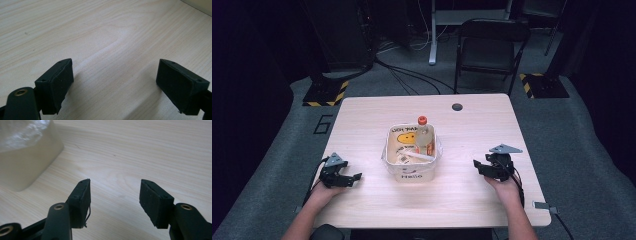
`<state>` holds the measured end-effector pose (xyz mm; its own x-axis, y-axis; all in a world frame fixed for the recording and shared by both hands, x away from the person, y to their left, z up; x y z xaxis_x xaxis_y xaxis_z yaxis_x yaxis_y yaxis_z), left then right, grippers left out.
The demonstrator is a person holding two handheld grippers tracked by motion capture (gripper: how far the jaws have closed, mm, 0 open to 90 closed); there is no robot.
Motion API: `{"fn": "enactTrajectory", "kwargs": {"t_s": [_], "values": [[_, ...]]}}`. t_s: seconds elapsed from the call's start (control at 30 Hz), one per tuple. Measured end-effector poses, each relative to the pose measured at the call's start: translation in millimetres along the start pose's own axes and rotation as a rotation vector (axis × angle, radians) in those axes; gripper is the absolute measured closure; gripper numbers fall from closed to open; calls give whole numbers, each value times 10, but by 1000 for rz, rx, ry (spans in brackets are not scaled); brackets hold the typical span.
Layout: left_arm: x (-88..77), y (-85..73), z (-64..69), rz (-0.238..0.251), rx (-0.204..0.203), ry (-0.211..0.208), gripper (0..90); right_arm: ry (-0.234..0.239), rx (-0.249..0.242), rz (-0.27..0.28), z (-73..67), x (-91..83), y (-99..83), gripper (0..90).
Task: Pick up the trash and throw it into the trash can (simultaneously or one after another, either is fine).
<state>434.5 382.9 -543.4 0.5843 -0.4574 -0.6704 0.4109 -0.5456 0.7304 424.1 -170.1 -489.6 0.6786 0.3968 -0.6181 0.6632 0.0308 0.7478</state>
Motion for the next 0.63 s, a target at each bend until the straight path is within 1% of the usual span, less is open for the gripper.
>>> {"fn": "enactTrajectory", "kwargs": {"t_s": [0.1, 0.2, 0.3, 0.33, 0.47, 0.53, 0.6, 0.63], "values": [[0, 0, -1, 0, 1, -1, 141, -8, 6, -1, 94, 33, -41, 416], [5, 0, -2, 6, 0, 0, 141, -28, 21, -9, 174, 66, -70, 416], [0, 1, -3, -1, 1, -3, 141, -49, 39, -9, 241, 92, -90, 417], [5, 0, -1, 5, -1, 0, 141, -51, 50, -11, 259, 97, -96, 417], [4, 0, -1, 4, -1, -1, 141, -59, 85, -12, 328, 109, -120, 420], [-3, 3, -9, -5, 6, -9, 141, -61, 96, -14, 350, 118, -139, 420], [-2, 5, -18, -6, 13, -8, 142, -65, 92, -21, 364, 131, -158, 419], [6, 5, -17, 1, 12, -2, 142, -72, 95, -25, 365, 139, -167, 419]]}}
Point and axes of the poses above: each handheld gripper's, and its own axes: x roughly forward along the jaws, y roughly out of its top, z roughly to its right, the point moved 2 cm from there along x, roughly forward along the jaws, and after that the axes turned 11 degrees about x, right-handed, at the moved point
